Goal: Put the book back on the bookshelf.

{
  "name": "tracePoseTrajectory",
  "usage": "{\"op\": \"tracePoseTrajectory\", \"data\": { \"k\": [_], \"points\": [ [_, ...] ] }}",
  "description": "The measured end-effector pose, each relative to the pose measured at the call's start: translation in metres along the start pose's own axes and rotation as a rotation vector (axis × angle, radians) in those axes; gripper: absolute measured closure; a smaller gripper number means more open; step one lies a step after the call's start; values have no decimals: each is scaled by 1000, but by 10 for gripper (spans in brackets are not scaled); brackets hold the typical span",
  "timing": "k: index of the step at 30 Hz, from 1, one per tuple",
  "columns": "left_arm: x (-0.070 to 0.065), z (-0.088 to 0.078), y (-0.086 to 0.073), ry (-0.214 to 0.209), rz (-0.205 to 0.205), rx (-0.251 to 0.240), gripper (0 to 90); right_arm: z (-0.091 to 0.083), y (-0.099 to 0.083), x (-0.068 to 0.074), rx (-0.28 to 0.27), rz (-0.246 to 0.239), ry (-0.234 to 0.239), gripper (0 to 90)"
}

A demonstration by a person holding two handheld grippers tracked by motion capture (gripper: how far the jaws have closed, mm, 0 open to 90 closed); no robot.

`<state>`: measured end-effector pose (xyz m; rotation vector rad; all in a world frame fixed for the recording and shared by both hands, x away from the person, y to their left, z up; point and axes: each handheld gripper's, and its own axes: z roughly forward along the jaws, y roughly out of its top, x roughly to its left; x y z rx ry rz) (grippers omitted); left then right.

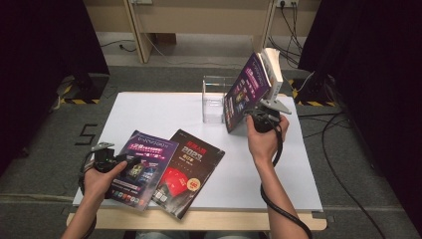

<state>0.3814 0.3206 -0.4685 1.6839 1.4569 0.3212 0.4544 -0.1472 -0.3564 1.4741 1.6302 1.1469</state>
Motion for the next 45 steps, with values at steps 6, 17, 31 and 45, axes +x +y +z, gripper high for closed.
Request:
{"op": "tracePoseTrajectory", "data": {
  "k": [6, 17, 31, 45],
  "points": [
    [5, 2, 0, 30, 4, 10, 281, 2, -12, 4, 26, -2, 15, 608],
    [23, 9, 1, 96, 8, 37, 286, 7, -29, 10, 69, -9, 30, 608],
    [30, 14, 6, 116, 2, 53, 289, 8, -37, 11, 84, -17, 36, 608],
    [34, 16, 8, 139, 5, 53, 291, 6, -42, 15, 92, -31, 47, 608]
  ]
}}
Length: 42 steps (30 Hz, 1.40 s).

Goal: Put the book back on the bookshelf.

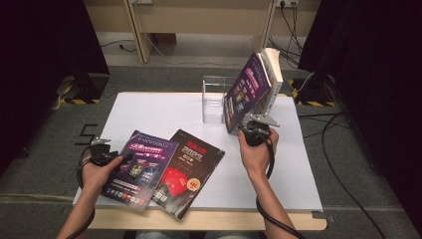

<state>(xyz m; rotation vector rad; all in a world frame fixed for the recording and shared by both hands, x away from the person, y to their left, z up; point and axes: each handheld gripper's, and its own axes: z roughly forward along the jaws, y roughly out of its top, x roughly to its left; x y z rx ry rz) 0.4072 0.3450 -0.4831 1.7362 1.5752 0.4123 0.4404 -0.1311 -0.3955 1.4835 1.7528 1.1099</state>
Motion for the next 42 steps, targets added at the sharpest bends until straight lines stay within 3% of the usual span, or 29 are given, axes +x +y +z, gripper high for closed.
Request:
{"op": "tracePoseTrajectory", "data": {
  "k": [4, 12, 18, 25, 28, 32, 42],
  "points": [
    [2, 1, 1, -9, -5, 5, 301, 1, -2, 3, 6, -7, 5, 607],
    [7, 3, 1, 20, -5, 8, 302, 2, -4, 5, 11, -13, 11, 607],
    [9, 7, 0, 1, -30, 31, 315, 3, -6, 5, 18, -12, 12, 607],
    [10, 3, 3, 22, -44, 33, 462, 4, -10, 7, 27, -19, 17, 607],
    [10, 0, 3, -9, -66, 40, 532, 6, -11, 8, 31, -22, 21, 607],
    [7, 1, 1, -54, -84, 51, 562, 9, -13, 13, 47, -27, 37, 607],
    [-7, -1, -2, -92, -60, 88, 581, 22, -26, 31, 133, -52, 99, 613]
  ]
}}
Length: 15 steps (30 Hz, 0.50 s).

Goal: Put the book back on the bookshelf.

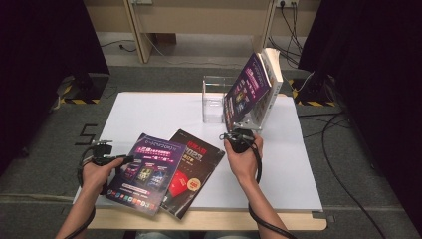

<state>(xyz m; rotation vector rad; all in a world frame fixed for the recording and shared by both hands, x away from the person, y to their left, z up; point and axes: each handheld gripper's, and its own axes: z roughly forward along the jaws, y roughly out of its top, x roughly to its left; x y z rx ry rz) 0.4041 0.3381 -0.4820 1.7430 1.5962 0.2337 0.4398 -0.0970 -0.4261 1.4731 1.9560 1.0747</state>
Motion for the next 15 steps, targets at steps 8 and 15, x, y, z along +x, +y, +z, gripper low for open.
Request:
{"op": "tracePoseTrajectory", "data": {
  "k": [8, 15],
  "points": [
    [-12, 1, -3, -21, 14, 24, 584, 10, -6, 7, 55, -11, 24, 613],
    [-25, 3, -5, -28, 27, 46, 590, 14, -8, 14, 87, -18, 51, 616]
  ]
}}
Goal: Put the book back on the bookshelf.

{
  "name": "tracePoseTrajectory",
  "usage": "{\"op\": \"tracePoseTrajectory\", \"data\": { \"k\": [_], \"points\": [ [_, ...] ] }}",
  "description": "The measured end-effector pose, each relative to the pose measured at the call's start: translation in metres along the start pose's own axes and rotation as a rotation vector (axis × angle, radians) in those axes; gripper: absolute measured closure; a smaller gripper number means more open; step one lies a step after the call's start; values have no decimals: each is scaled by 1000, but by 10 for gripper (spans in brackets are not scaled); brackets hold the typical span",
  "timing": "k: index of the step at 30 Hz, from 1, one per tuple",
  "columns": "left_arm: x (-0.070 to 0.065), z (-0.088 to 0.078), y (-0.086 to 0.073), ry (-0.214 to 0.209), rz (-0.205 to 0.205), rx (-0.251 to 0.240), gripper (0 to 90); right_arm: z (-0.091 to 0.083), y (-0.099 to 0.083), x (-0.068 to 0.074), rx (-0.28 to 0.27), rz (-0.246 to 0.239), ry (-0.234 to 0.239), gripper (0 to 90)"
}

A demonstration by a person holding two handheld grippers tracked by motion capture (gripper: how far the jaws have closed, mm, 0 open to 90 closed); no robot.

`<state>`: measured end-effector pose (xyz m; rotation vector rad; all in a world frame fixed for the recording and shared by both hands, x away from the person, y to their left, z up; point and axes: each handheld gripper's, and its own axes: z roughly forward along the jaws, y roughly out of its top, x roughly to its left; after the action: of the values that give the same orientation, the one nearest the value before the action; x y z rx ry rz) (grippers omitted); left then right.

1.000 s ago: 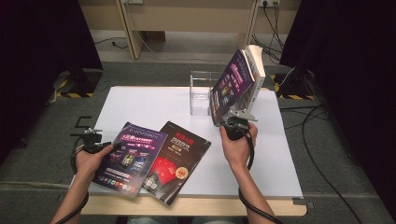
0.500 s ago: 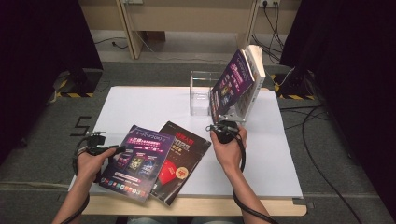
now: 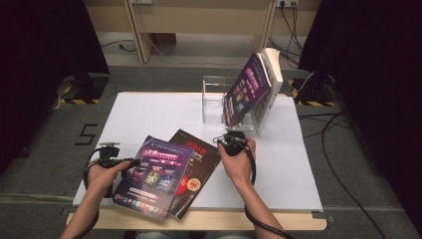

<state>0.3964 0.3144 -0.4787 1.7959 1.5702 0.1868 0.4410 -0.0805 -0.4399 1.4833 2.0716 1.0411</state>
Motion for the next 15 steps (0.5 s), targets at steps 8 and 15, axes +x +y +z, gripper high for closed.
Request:
{"op": "tracePoseTrajectory", "data": {
  "k": [8, 15],
  "points": [
    [-13, 0, -3, -17, 15, 30, 583, 10, -4, 8, 60, 0, 39, 615],
    [-24, 1, -6, -48, 29, 56, 583, 17, -7, 15, 103, -1, 66, 614]
  ]
}}
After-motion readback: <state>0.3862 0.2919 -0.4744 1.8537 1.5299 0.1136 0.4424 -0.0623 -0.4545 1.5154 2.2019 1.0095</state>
